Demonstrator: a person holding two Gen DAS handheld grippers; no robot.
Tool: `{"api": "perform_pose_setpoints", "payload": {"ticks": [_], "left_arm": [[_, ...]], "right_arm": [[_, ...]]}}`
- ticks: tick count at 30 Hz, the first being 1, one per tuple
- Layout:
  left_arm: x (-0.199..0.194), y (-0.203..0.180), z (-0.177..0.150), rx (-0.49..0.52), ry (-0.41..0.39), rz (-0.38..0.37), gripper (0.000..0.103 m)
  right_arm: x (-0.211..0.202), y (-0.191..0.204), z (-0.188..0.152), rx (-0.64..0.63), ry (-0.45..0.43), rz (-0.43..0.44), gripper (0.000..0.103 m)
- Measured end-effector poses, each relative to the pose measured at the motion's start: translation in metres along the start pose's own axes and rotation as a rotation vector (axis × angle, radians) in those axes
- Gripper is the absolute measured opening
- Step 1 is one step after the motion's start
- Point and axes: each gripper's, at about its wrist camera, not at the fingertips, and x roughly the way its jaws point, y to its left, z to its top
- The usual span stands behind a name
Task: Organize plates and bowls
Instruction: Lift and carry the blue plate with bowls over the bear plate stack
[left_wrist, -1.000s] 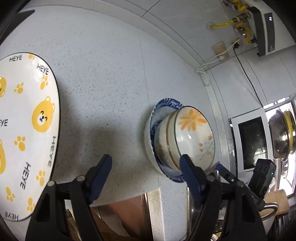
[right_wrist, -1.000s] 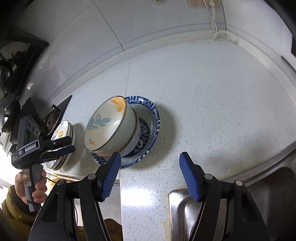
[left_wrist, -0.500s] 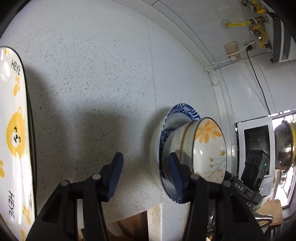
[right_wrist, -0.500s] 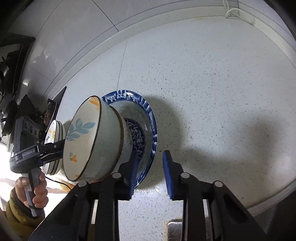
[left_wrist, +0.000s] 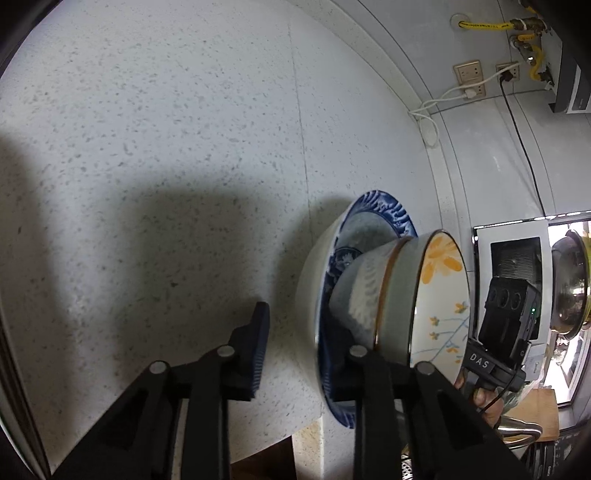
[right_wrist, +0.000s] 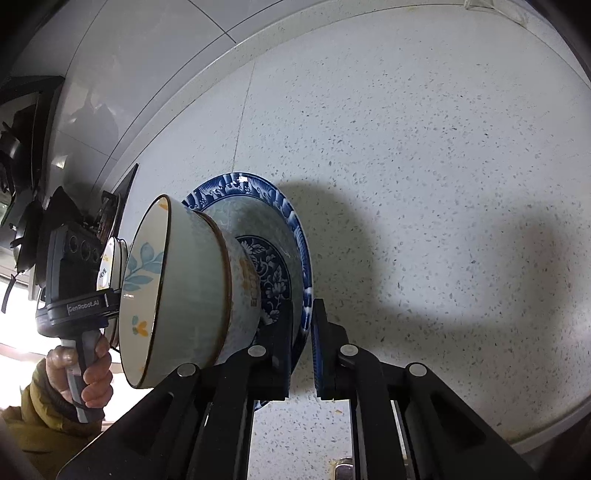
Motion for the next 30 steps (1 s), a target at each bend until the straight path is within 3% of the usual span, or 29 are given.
{"api": "perform_pose_setpoints", "payload": {"ticks": [3, 15, 30], "left_arm": [[0.006, -0.001, 0.001, -0.009, 0.017, -0.036, 0.013], [0.002, -0.004, 0.003, -0.003, 0.025, -0.025, 0.012], [-0.026, -0.005, 0.015, -0.024, -0.001, -0.052, 0.011]], "right_arm": [[0.0, -0.005, 0.0, 0.018, 0.01, 0.018, 0.009], [0.001, -0.006, 0.005, 0.069, 0.026, -0.023, 0.008], [-0.004, 0.029, 0.031, 0.082, 0.028, -0.073, 0.008]]}}
